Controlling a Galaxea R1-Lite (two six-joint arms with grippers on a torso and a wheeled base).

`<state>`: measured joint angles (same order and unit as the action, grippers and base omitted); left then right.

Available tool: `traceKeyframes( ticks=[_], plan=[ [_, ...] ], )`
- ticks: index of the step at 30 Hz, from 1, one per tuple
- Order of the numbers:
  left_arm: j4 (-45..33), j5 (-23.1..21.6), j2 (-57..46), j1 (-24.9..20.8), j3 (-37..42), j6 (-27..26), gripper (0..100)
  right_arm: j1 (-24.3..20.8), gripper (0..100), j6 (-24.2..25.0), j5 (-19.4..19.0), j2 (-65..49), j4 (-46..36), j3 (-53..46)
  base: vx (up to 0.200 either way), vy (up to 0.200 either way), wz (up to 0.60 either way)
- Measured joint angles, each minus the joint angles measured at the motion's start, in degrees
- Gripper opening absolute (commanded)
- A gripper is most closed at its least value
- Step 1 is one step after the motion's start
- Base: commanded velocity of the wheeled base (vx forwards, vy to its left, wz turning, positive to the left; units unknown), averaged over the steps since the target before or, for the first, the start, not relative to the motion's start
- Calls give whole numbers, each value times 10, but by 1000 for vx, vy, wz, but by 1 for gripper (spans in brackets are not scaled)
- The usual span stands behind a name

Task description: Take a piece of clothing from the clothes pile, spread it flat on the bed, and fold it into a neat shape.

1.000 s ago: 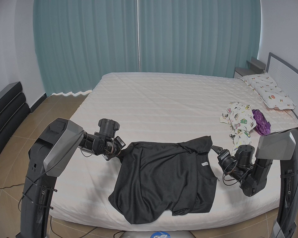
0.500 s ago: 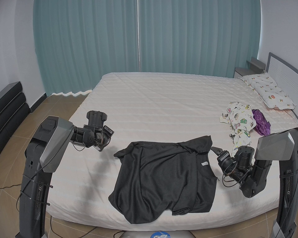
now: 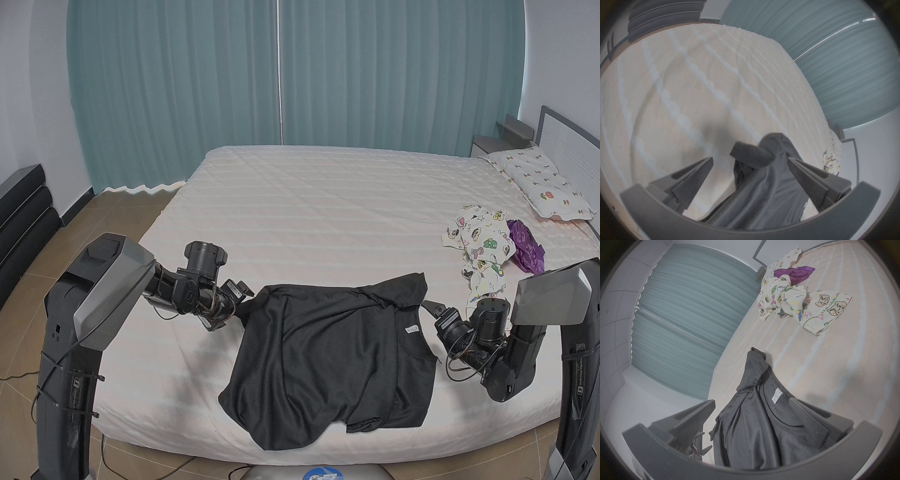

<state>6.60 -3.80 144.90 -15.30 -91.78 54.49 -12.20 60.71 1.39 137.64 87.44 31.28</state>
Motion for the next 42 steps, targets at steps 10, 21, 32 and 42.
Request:
traceKeyframes(
  ticks=[10,21,32,42],
  plan=[
    [-1,27,26,-13,-42,-8,0,-9,100,0,0,3,7,0,0,0,0],
    [10,69,46,-5,-82,1,0,-11,100,0,0,6,8,0,0,0,0],
    [152,183,83,40,-167,53,0,-12,100,1,1,11,15,0,0,0,0],
    [152,191,105,71,-198,54,0,-12,100,1,2,16,16,1,0,0,0]
  ],
)
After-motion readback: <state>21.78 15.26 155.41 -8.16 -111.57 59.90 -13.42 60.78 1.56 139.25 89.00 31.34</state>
